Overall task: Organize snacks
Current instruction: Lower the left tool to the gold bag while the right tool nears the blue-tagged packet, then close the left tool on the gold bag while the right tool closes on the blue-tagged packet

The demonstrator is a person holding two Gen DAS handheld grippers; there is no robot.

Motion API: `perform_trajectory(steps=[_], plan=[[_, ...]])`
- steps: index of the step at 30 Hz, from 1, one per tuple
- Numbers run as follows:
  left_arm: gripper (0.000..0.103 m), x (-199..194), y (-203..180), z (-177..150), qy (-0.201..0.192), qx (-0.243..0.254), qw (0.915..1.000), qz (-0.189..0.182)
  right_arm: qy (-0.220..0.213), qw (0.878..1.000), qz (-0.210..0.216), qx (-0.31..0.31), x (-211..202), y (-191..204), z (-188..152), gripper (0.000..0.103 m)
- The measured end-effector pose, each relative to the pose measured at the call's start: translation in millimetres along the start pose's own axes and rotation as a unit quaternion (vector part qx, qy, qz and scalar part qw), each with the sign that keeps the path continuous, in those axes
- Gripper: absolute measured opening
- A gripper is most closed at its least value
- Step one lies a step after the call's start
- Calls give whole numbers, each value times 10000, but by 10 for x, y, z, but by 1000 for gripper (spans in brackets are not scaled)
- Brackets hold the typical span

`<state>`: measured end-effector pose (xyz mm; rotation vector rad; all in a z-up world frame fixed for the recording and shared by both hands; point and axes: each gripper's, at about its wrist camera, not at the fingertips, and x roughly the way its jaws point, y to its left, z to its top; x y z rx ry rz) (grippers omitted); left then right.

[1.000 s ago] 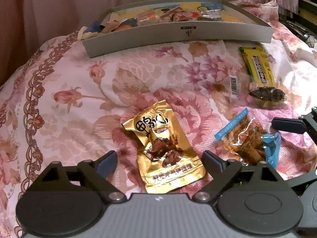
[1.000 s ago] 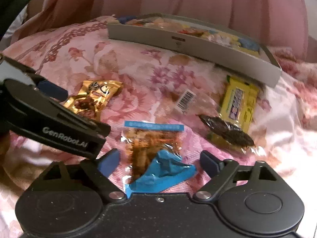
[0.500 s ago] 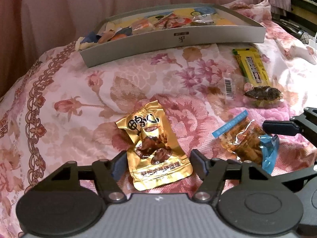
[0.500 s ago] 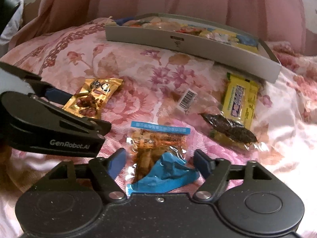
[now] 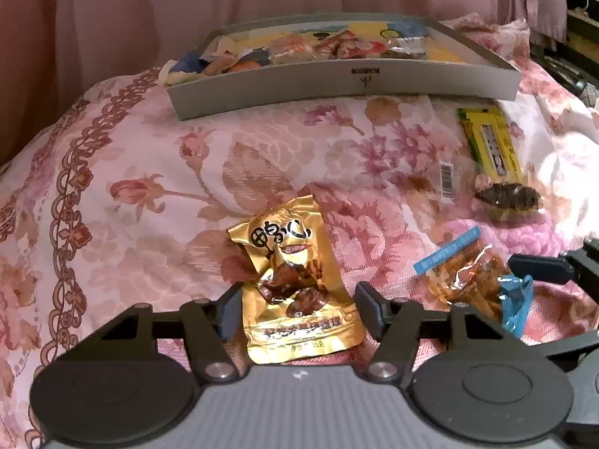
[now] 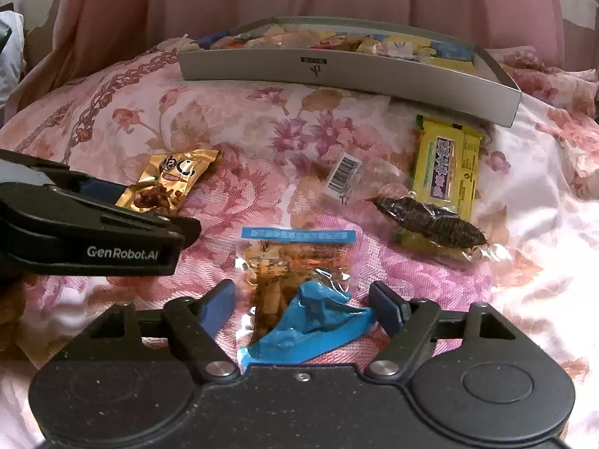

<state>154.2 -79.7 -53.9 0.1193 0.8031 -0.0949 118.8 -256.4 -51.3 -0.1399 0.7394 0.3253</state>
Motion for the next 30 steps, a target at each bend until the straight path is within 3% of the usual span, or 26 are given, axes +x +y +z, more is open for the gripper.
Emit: perform_trajectory(steps=[8,12,16,20,26,30], plan=[[54,-56,50,25,-61,-282,9996,-42,31,9998,-26,-188,-29,54,23,71],[53,-45,117,38,-13,-531,9985,-151,-77,9965,-217,-802,-62,185,15,69],[53,-46,89,24,-57,-407,9991,-90,-148,9924,-371,-1167,-93,256,-1,67],[37,-82,137,34,-163,-550,9983,-63,-279,9849,-573,-1608,-116,324,-31,67],[33,-101,176,34,-229,-657,9975,-94,-379,9776,-709,-1944,-126,380,-59,66],[24,-136,154,36,-387,-579,9975,-106,-396,9771,-724,-1963,-123,379,-58,66]])
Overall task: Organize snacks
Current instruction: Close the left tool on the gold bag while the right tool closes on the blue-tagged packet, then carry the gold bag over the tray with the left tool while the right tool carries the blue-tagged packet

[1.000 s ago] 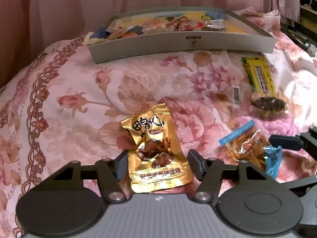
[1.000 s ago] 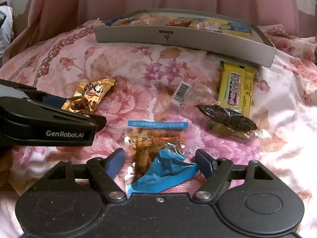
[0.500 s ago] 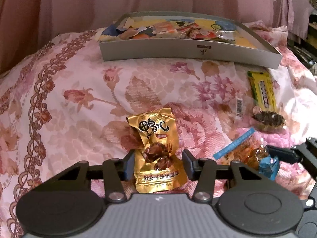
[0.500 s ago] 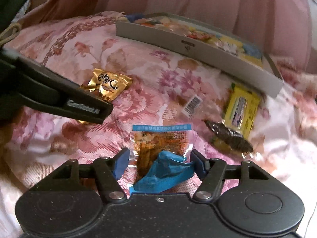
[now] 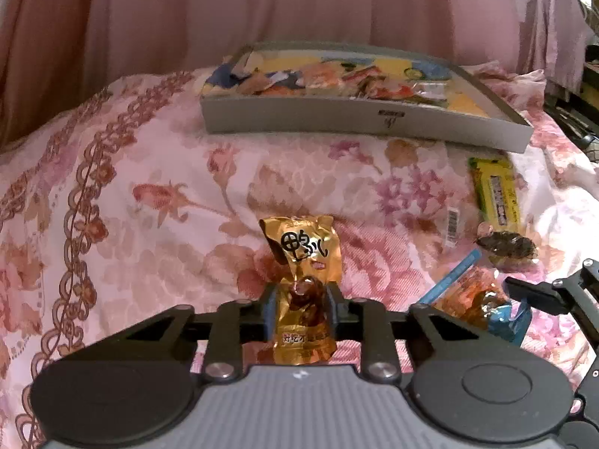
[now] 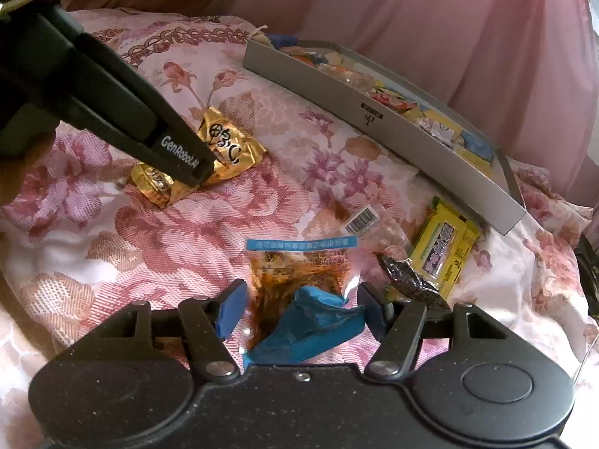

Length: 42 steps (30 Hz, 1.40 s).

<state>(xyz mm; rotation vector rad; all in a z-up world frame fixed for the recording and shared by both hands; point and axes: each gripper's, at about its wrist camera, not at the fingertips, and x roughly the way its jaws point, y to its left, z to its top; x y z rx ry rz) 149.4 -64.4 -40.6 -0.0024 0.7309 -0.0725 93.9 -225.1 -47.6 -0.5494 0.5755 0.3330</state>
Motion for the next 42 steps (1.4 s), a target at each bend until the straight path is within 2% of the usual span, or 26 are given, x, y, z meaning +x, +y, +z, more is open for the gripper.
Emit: perform_trajectory(steps=[5,8,14,21,32,42], plan=[[14,-16,-102,-15,-108,353,9993,-70,-16,10000,-17,-33,-8,10,-5,66],[13,-31,-155,-31,-179,526,9984,-93,-16,10000,-17,-33,-7,8,-5,66],[10,-49,-123,-26,-212,407,9987,-213,-42,9999,-58,-89,-15,10,-7,66],[9,-82,-187,-43,-283,579,9974,-328,-124,9988,-260,-403,-39,43,-7,59],[9,-195,-203,-18,-710,601,9950,-363,-273,9919,-811,-936,-56,45,-24,57],[9,-349,-191,68,-979,284,9930,-592,-604,9864,-1381,-656,-162,-237,85,57]])
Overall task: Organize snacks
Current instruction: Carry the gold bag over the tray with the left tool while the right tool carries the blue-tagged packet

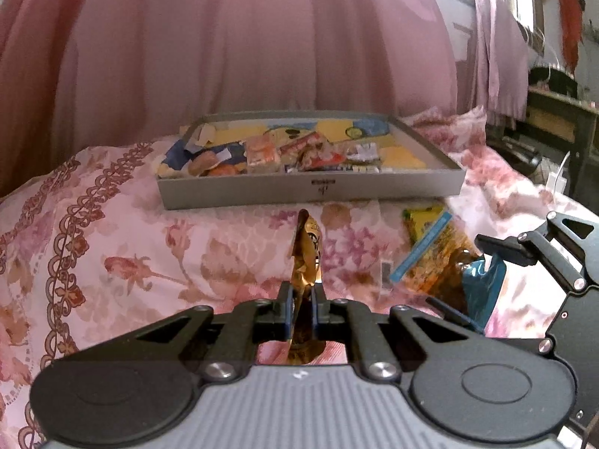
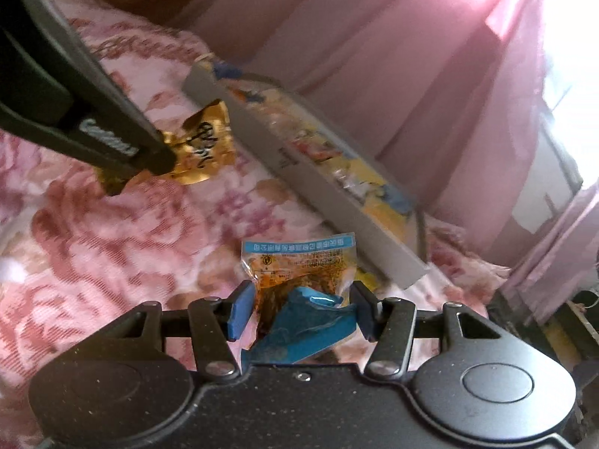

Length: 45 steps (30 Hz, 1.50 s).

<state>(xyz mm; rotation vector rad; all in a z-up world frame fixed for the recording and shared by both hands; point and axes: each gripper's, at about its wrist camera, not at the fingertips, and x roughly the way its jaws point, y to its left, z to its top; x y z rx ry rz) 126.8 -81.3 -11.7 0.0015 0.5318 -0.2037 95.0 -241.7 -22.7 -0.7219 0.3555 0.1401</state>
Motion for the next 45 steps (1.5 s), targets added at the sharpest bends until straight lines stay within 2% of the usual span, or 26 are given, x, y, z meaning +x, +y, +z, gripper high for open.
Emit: perform_trajectory(steps=[4,10,16,21,27,33,38,45], plan=[[9,-84,24,131,-214,-210,9995,-60,-224,9993,-264,123,-43,-162,99,57],[9,-89,25,512,-558,-417,9975,-147,-503,9954,-670,467,58,-476,215,57],[10,160,12,969,-823,-623,9945,-176,-727,9861,-906,1185,328,-889,342,57],[10,481,-25,1282,-974,-735,9924,-150,-955,9800,-957,1458,618,-1103,427,57],[10,943,-64,1523,-742,-1099,9910,-201,-812,9768,-844,1792,1006,-1223,328,57],[10,1305,-113,1555,-354,-1095,9932,-200,-658,9739,-678,2064,1184,-1280,287,58],[10,1434,-120,1516,-73,-1176,9928,-201,-566,9739,-529,2132,1244,-1290,307,58],[8,1448,-175,1508,83,-998,9948,-190,-485,9726,-477,2222,1241,-1296,323,60]])
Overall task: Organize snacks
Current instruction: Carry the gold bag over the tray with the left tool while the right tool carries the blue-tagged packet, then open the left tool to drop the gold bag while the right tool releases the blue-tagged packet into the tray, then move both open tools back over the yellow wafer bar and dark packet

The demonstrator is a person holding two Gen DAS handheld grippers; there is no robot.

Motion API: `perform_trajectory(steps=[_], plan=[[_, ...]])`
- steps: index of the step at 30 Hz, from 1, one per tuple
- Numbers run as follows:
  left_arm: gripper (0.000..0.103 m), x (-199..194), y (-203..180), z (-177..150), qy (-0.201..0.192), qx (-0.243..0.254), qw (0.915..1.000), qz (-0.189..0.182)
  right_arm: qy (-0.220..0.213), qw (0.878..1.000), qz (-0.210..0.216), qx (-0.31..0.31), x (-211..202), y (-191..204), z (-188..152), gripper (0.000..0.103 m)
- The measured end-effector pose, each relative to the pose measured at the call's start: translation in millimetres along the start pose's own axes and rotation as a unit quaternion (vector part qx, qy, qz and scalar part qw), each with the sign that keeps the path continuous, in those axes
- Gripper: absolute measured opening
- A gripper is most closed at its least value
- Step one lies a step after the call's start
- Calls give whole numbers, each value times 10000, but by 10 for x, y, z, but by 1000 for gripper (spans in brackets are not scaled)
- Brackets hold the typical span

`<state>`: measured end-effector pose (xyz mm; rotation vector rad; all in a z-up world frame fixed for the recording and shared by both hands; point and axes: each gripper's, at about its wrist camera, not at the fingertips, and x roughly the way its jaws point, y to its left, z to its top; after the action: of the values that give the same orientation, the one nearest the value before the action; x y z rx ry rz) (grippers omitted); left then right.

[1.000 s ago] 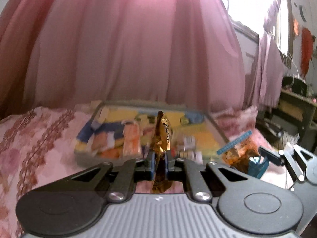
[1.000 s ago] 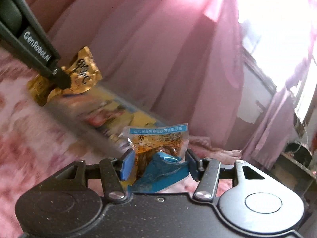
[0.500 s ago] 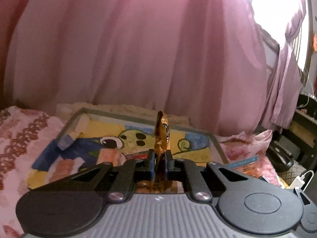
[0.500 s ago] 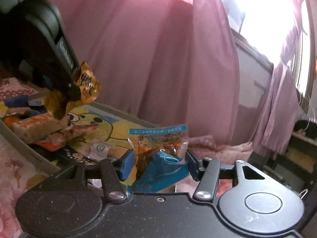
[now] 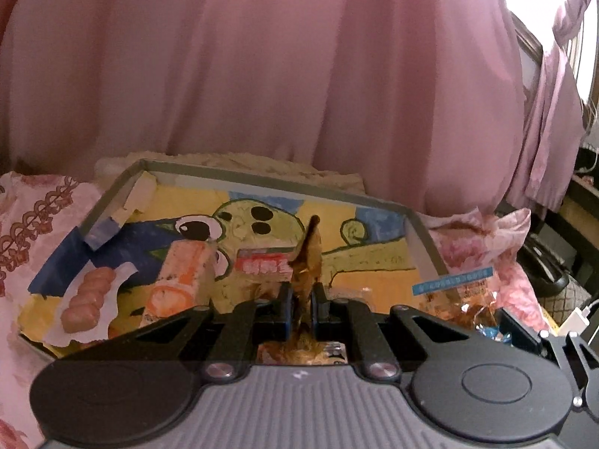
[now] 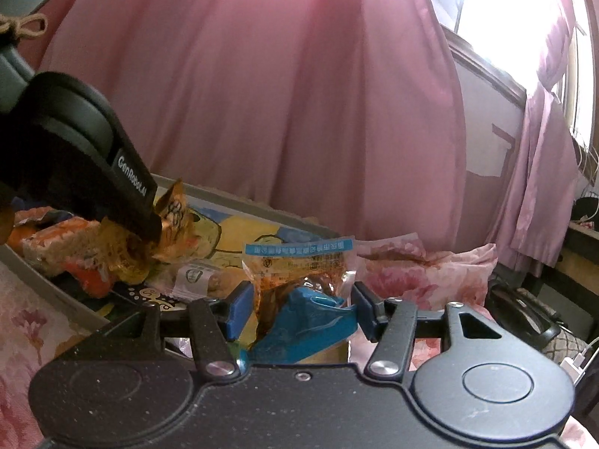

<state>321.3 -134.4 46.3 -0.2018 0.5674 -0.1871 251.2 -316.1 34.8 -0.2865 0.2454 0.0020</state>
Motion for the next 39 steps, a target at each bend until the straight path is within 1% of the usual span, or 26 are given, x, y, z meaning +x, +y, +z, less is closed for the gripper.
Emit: perform_trajectory(steps=[5,7,10,11,13,15,16,17,18,19,21,22,23,24,26,29,34,39], plan=[[8,18,-45,4,106,141,9998,133,132,9999,16,30,35,-9,-12,66],[8,28,-47,3,172,189,9994,224,118,9999,18,65,33,-13,-11,67],[10,-1,-27,1,166,163,9993,306,85,9999,16,113,6,-30,12,76],[12,-24,-19,5,144,140,9993,320,62,9999,12,134,-10,-44,23,79],[20,-84,-2,25,97,86,9995,291,22,9998,-28,200,-45,-92,45,83],[32,-168,6,41,-1,36,9997,261,-22,9995,-79,300,-97,-160,70,88],[35,-210,7,53,-46,20,9997,244,-51,9993,-117,354,-132,-196,85,90],[42,-267,8,66,-112,-8,9997,218,-84,9990,-151,404,-172,-228,100,93],[54,-324,11,74,-172,-33,9997,195,-120,9987,-184,455,-219,-261,113,95],[60,-385,11,84,-241,-56,9995,184,-166,9983,-215,516,-273,-295,130,96],[76,-533,12,92,-435,-101,9989,167,-233,9975,-246,626,-386,-353,160,98],[80,-609,11,96,-520,-118,9985,141,-268,9970,-258,683,-455,-383,171,100],[88,-669,9,100,-576,-125,9982,119,-315,9964,-267,734,-537,-410,177,102],[94,-746,8,99,-649,-128,9977,114,-363,9960,-268,772,-604,-432,179,102],[100,-911,10,83,-814,-120,9965,125,-484,9948,-233,860,-786,-469,189,102],[102,-1158,19,30,-1058,-117,9942,118,-727,9930,-171,916,-1048,-499,221,102],[102,-1542,68,-126,-1242,-154,9921,115,-967,9904,-111,983,-1508,-499,202,102],[103,-1849,178,-372,-1244,-279,9918,127,-1100,9880,-111,1076,-1959,-519,135,102]])
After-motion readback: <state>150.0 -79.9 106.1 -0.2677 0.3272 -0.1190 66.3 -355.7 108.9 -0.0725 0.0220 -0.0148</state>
